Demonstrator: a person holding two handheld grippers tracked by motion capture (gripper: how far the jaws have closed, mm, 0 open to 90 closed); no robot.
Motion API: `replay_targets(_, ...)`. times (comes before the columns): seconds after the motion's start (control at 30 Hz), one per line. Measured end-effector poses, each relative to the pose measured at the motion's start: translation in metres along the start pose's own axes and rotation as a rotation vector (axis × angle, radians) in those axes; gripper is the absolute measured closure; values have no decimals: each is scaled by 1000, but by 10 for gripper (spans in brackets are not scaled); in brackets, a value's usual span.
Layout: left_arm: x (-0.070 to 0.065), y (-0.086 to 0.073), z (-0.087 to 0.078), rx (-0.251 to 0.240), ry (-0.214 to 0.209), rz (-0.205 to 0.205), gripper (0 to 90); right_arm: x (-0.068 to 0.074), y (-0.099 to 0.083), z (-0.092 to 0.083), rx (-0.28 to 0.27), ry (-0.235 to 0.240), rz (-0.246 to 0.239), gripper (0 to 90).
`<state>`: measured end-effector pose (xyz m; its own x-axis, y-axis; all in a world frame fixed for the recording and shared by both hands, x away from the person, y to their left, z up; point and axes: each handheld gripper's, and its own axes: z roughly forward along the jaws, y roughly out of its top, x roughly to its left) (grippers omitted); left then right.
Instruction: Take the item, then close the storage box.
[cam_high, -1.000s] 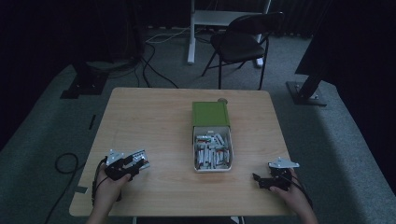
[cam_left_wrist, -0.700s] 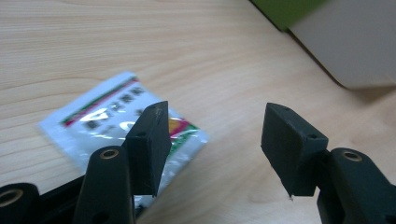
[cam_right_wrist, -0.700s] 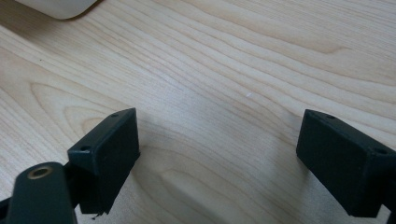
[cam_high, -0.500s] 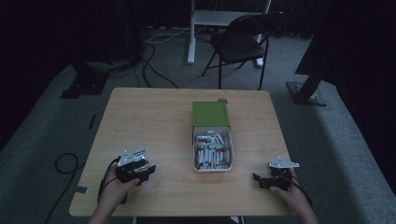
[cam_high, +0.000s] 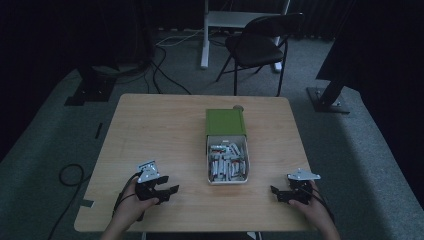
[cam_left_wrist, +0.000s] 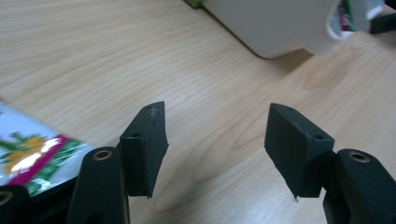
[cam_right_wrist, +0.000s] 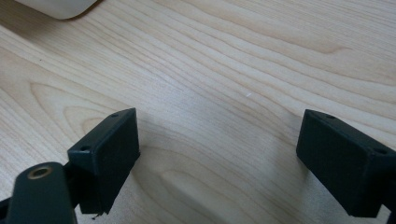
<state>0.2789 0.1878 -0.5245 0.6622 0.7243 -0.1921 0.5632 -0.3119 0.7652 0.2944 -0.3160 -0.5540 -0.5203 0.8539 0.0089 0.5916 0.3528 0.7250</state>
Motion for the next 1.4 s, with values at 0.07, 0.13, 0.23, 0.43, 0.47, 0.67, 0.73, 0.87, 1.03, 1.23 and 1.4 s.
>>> replay_targets(0.07,-4,1,2,-5,-9,10,382,0,0,0,0,0,0,128)
replay_targets(0.13,-8,1,5,-4,-18,23,378,0,0,0,0,0,0,128)
replay_targets(0.23,-14,0,10,9,-35,45,363,0,0,0,0,1,-2,128)
replay_targets(0.43,-22,-5,19,38,-57,97,295,0,0,0,1,3,-8,121)
replay_targets(0.47,-22,-5,19,38,-57,97,268,0,0,0,1,3,-8,121)
replay_targets(0.67,-27,-7,27,59,-52,137,151,1,2,2,-4,17,-32,133)
replay_targets(0.73,-27,-6,28,64,-57,150,151,4,2,2,-8,26,-53,132)
replay_targets(0.87,-27,-4,30,68,-53,157,151,9,4,4,-5,43,-55,125)
replay_targets(1.03,-29,-1,34,66,-55,165,152,15,8,5,-10,76,-36,125)
replay_targets(1.23,-30,4,38,52,-48,161,152,26,14,6,-21,124,-56,125)
replay_targets(1.4,-31,8,41,36,-46,159,152,32,18,6,-37,140,-64,125)
